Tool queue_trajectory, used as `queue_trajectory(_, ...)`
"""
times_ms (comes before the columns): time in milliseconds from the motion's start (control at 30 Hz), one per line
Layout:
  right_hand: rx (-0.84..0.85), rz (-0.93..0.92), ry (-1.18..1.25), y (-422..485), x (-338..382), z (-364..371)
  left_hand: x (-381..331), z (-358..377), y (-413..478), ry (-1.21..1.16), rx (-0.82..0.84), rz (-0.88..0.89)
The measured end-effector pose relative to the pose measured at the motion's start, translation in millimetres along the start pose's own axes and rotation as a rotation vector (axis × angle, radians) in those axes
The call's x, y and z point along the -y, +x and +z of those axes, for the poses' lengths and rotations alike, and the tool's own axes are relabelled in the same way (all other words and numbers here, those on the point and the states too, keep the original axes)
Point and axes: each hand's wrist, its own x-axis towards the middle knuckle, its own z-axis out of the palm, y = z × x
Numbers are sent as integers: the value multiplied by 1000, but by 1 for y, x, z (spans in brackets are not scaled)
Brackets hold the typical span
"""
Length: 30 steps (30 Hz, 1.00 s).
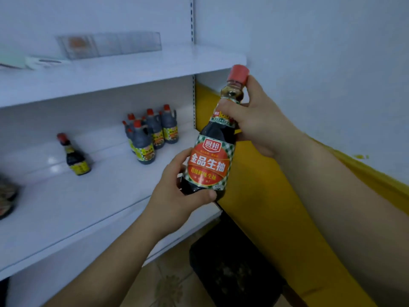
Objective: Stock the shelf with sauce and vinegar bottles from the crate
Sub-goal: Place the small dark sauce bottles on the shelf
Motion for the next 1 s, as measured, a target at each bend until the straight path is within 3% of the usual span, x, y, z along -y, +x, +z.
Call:
queue_trajectory(300,272,-93,-23,-17,25,99,-17,-63,-66,58,-211,-25)
queue_trajectory(700,693,50,-239,-54,-5,367,40,-267,-190,149,-388,-207)
queue_trajectory(833,699,-34,-277,-54,-20,442,66,-324,-203,147,-453,-252)
queue_trajectory(1000,608,-14,-277,-30,-64,501,104,-383,-190,204,-460,-300)
